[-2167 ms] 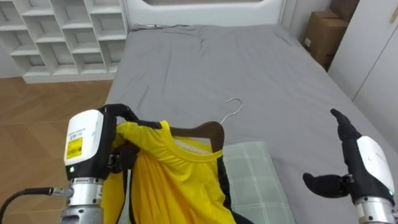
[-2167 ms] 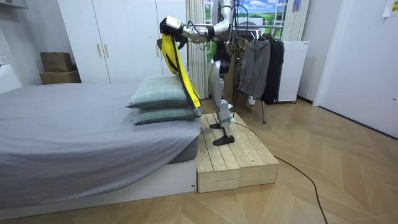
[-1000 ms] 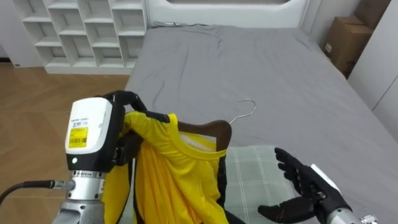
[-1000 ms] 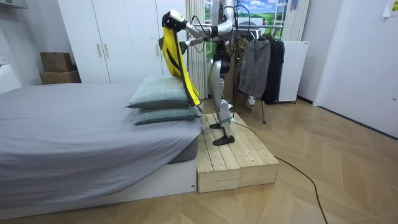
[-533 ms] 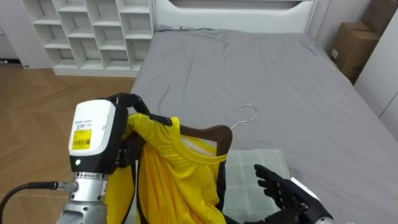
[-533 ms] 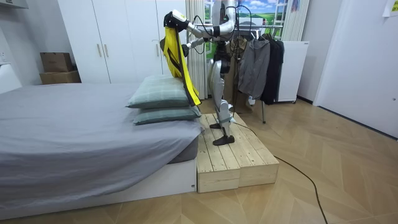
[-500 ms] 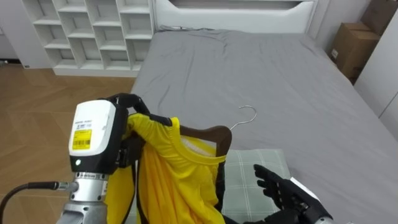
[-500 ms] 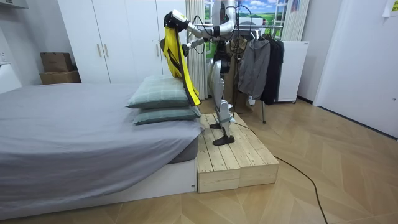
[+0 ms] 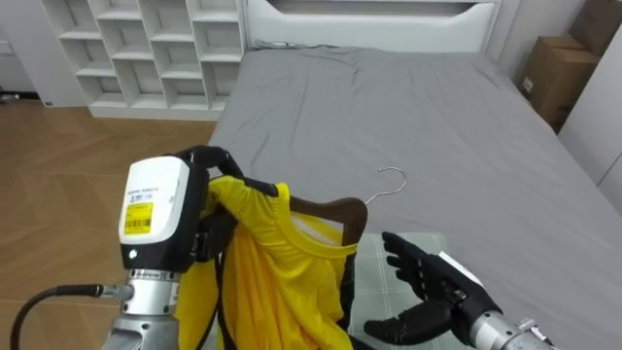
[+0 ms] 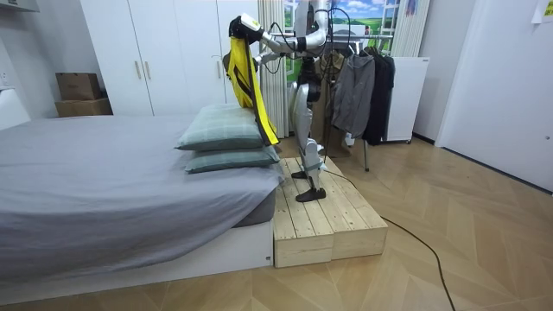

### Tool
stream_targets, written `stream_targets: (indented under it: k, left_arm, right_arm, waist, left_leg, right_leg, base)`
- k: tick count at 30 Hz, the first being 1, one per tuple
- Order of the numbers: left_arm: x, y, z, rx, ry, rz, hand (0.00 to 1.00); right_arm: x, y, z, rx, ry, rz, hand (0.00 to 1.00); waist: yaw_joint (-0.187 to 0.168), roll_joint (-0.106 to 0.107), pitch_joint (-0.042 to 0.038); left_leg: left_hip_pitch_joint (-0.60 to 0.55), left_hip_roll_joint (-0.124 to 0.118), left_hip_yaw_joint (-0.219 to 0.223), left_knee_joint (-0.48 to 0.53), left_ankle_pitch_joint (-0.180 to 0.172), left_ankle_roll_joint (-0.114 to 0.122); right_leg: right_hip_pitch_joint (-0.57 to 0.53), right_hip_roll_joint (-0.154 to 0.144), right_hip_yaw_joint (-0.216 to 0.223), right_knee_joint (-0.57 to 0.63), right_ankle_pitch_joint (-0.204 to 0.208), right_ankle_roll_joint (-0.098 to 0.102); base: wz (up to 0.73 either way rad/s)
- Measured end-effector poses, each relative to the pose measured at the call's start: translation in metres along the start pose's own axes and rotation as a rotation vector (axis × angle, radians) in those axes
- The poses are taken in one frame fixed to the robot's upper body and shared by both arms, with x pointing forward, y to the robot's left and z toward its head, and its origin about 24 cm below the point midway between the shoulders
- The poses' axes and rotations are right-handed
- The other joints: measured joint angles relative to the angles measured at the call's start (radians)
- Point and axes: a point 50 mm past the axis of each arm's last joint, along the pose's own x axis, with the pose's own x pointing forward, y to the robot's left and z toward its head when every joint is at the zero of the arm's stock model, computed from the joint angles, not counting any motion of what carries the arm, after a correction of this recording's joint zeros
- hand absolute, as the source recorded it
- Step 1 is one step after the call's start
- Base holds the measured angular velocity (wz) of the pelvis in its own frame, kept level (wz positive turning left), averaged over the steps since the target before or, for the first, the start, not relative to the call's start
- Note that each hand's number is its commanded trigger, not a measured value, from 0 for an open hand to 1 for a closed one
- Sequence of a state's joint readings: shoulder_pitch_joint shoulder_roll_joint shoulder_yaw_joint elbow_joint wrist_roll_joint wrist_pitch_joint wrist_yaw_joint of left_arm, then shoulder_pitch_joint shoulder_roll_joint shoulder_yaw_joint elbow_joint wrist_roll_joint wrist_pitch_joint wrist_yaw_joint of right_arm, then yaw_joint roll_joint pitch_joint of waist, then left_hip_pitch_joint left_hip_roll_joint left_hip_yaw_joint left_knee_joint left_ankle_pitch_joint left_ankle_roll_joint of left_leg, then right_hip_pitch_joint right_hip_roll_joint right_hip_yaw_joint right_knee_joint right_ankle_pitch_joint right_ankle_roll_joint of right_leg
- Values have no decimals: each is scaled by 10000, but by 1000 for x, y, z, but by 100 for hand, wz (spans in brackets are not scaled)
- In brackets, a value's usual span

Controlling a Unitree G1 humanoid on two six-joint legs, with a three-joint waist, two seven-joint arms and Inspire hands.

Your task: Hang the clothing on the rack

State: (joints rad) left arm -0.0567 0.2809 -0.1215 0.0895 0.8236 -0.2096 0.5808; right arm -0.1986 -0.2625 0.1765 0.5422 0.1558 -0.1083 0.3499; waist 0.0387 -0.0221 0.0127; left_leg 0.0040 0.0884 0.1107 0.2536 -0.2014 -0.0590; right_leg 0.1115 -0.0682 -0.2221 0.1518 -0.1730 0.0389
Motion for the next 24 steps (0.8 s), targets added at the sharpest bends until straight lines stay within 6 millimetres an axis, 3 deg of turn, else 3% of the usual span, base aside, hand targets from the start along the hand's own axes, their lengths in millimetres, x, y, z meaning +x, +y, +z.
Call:
stream_targets:
  k: [11, 24]
  left_arm:
    - [2, -3, 16, -288, -499, 29, 100]
    - [1, -5, 30, -466, -1115, -12, 100]
  right_arm:
    - [11, 9, 3, 179, 45, 106, 0]
    - [16, 16, 1, 224, 147, 55, 0]
  waist:
    - [211, -35, -25]
    - [185, -12, -20]
  left_leg:
    - [-248, -20, -112, 4, 1, -1]
    - [-245, -86, -313, 1, 2, 0]
  right_leg:
    - [-162, 0, -167, -6, 0, 0]
    - [-52, -41, -288, -11, 0, 0]
  base:
    - [4]
    - [4]
